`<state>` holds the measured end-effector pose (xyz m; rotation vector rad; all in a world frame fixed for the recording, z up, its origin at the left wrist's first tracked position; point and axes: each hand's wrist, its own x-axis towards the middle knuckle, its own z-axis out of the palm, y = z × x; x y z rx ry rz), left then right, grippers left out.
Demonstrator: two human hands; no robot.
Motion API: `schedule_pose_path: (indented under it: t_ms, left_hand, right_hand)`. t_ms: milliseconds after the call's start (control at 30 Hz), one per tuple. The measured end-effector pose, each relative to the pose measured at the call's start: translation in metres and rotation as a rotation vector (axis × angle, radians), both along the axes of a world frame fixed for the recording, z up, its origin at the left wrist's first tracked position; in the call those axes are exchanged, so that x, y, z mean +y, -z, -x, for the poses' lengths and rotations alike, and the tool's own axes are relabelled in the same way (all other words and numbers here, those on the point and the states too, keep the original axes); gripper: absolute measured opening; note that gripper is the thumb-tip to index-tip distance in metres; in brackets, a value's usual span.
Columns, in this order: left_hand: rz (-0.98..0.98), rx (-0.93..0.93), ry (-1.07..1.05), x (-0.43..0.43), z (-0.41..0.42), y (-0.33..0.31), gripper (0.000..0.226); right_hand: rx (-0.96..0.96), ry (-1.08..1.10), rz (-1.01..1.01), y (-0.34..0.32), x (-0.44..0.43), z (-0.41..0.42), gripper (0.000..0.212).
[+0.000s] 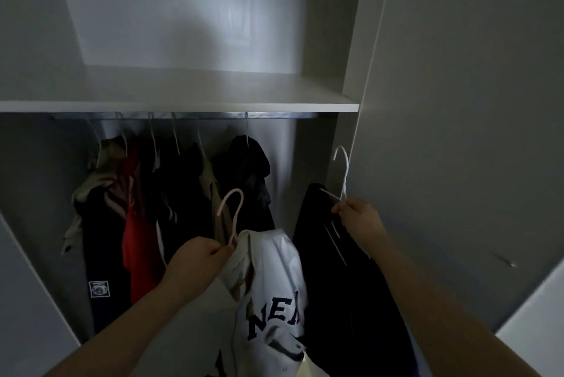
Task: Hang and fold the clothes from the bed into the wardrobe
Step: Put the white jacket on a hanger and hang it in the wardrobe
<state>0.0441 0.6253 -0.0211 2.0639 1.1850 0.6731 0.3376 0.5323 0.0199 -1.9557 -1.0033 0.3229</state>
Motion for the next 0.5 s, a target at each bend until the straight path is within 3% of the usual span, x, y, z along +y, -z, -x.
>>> schedule_pose_path:
  t_ms: [300, 500]
  left_hand:
    - [0.066, 0.02, -0.026, 0.065, -0.023, 0.018, 0.052]
    - [-0.051, 0.121, -0.064, 0.103, -0.047, 0.028, 0.051]
  right_hand:
    - [0.005, -0.064, 0.008, 0.023, 0.103, -0.033, 0.028]
    - [0.011, -0.173, -0.05, 0.038, 0.163, -0.056, 0.027]
